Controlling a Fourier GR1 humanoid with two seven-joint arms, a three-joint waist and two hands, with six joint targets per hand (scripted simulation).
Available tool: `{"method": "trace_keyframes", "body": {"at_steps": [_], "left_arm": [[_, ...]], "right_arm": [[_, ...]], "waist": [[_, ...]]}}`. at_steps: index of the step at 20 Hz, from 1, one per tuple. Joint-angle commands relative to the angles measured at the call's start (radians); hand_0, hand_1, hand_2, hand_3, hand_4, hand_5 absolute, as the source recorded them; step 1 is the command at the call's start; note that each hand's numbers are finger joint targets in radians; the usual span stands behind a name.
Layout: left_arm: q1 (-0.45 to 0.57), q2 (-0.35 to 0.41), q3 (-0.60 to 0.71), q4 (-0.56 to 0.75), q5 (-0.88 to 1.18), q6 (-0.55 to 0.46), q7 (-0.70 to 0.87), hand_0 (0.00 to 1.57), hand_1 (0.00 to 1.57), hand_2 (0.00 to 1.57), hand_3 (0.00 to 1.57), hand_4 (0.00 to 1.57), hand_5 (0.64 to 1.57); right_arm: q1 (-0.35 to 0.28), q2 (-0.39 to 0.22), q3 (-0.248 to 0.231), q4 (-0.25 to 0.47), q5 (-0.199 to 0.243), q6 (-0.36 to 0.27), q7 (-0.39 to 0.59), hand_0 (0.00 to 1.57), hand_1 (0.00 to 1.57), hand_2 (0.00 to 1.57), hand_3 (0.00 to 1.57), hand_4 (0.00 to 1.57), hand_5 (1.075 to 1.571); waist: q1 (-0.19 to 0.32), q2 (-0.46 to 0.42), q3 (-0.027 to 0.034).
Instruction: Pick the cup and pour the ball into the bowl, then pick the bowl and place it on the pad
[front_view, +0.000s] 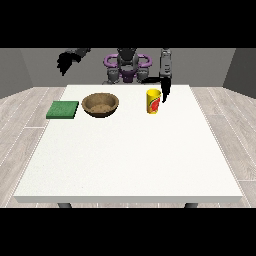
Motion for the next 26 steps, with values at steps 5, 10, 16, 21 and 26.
{"method": "trace_keyframes", "body": {"at_steps": [5,10,16,21,26], "left_arm": [[-0.090,0.012,0.054,0.293,-0.004,-0.008,-0.210,0.00,0.00,0.00,0.00,0.20,1.420],[-0.090,0.031,0.076,0.380,0.024,-0.053,-0.255,0.00,0.00,0.00,0.00,0.36,1.464],[-0.124,0.017,0.072,0.491,-0.095,0.183,-0.370,1.23,1.23,1.57,1.57,1.34,1.481],[-0.205,0.037,0.113,0.579,-0.085,0.236,-0.372,1.28,1.28,1.57,1.57,1.38,1.449],[-0.236,0.012,-0.011,0.530,-0.216,0.345,-0.166,1.27,1.27,1.57,1.57,1.40,1.432]], "right_arm": [[-0.027,0.004,-0.011,0.043,0.003,0.002,-0.041,0.00,0.00,0.00,0.00,0.68,1.563],[-0.002,-0.068,-0.084,0.150,-0.043,0.101,-0.102,0.00,0.00,0.00,0.00,0.67,1.564],[-0.057,-0.114,-0.104,0.068,-0.125,0.128,-0.007,0.00,0.00,0.00,0.14,0.65,1.569],[-0.095,-0.192,-0.160,0.038,-0.203,0.158,0.073,0.00,0.00,0.00,0.17,0.64,1.566],[-0.077,-0.216,-0.195,0.194,-0.202,0.164,0.095,0.00,0.00,0.00,0.29,0.64,1.567]], "waist": [[-0.015,0.019,-0.0002],[-0.010,0.020,0.0002],[-0.098,0.066,-0.0001],[-0.129,0.073,-0.0002],[-0.062,-0.092,0.0012]]}}
